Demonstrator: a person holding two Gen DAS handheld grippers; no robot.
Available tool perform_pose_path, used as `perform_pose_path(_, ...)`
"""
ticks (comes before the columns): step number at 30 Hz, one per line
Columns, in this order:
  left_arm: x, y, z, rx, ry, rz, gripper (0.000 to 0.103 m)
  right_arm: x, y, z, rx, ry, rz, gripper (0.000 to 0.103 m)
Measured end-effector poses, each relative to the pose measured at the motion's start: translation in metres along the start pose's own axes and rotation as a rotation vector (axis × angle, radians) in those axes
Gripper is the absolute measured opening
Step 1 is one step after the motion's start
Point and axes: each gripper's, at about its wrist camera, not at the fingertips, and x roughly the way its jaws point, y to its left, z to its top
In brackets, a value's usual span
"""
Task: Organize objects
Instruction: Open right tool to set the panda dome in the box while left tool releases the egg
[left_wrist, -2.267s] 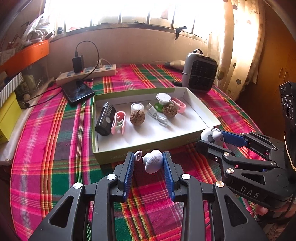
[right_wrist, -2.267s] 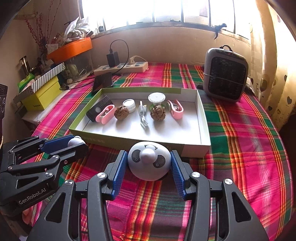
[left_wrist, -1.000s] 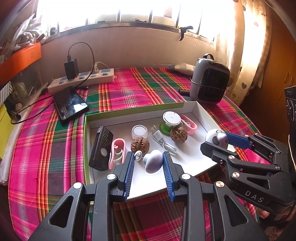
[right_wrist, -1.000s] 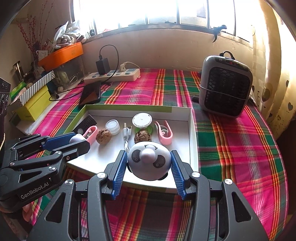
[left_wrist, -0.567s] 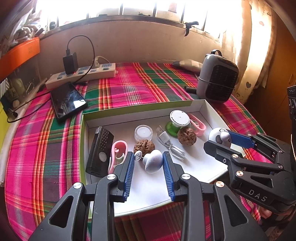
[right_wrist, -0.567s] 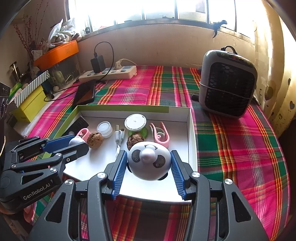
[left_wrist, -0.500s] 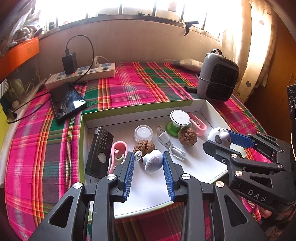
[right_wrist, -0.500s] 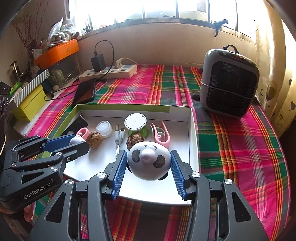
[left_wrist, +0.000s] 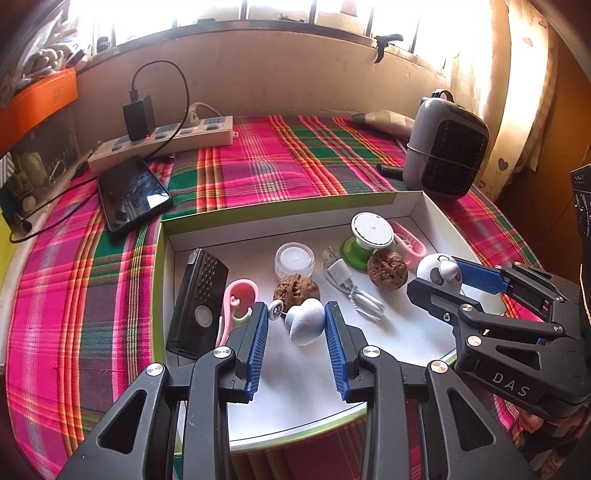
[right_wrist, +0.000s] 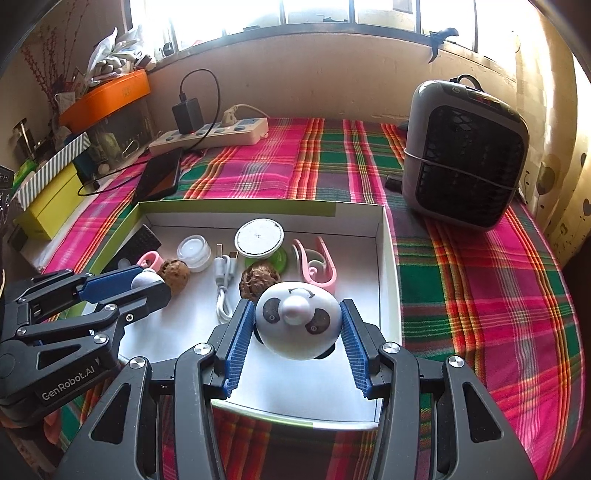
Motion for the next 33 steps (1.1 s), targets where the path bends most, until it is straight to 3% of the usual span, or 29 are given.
perform_pose_path(33, 0.0068, -0.0017, -0.0016, 0.004, 0.016, 0.005, 0.029, 0.0085, 0.0058, -0.0026, -0.031, 0.013, -0.018, 0.049)
